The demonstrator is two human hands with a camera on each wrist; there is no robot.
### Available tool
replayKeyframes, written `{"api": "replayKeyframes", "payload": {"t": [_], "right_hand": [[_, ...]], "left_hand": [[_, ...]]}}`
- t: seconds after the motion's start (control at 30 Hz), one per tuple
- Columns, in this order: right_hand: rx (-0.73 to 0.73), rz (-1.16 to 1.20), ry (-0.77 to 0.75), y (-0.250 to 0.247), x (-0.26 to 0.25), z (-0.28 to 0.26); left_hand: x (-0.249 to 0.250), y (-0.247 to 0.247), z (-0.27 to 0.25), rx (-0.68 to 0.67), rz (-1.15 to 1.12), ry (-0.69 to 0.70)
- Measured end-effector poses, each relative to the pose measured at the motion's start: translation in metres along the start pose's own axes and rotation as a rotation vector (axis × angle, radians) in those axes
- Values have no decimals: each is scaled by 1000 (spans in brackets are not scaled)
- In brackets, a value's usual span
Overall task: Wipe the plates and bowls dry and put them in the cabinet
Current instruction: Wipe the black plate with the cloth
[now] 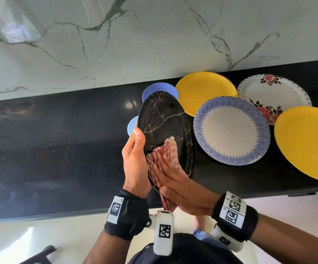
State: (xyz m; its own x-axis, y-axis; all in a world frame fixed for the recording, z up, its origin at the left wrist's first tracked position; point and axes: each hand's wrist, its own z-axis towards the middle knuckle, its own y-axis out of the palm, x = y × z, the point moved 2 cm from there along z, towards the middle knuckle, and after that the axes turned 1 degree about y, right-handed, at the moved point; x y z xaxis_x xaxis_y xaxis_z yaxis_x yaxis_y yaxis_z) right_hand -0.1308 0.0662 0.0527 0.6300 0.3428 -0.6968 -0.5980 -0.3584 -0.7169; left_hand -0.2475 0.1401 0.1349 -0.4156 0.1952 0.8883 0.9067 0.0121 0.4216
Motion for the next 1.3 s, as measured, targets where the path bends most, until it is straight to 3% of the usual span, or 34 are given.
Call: {"api": "replayKeyframes", "payload": {"t": [0.17,0.27,0.37,0.6,0.73,0.8,0.97,1.07,1.13,1.3], "right_hand": [[238,7,-50,-30,-19,40],[330,48,10,-46,-17,70],[357,-27,14,-61,-6,98],[403,14,163,-91,44,126],[356,48,291,-72,68,104],[309,79,249,-55,75,91],[101,96,481,-36,78,50],[-13,92,446,-13,79,19],[-32,264,537,-7,69,3],[-165,343,407,4,46,-25]], "left_hand": [[-6,-4,5,-49,24,-132],[-8,-3,3,-18,88,-118],[-8,-5,3,-8,96,-19],[-3,-11,3,5,58,-9],[0,-14,2,43,57,-19],[0,-15,2,48,49,-11],[3,-13,1,52,23,16],[7,-9,1,64,57,31],[9,-7,-1,65,52,31],[12,-1,-1,79,23,33]]}}
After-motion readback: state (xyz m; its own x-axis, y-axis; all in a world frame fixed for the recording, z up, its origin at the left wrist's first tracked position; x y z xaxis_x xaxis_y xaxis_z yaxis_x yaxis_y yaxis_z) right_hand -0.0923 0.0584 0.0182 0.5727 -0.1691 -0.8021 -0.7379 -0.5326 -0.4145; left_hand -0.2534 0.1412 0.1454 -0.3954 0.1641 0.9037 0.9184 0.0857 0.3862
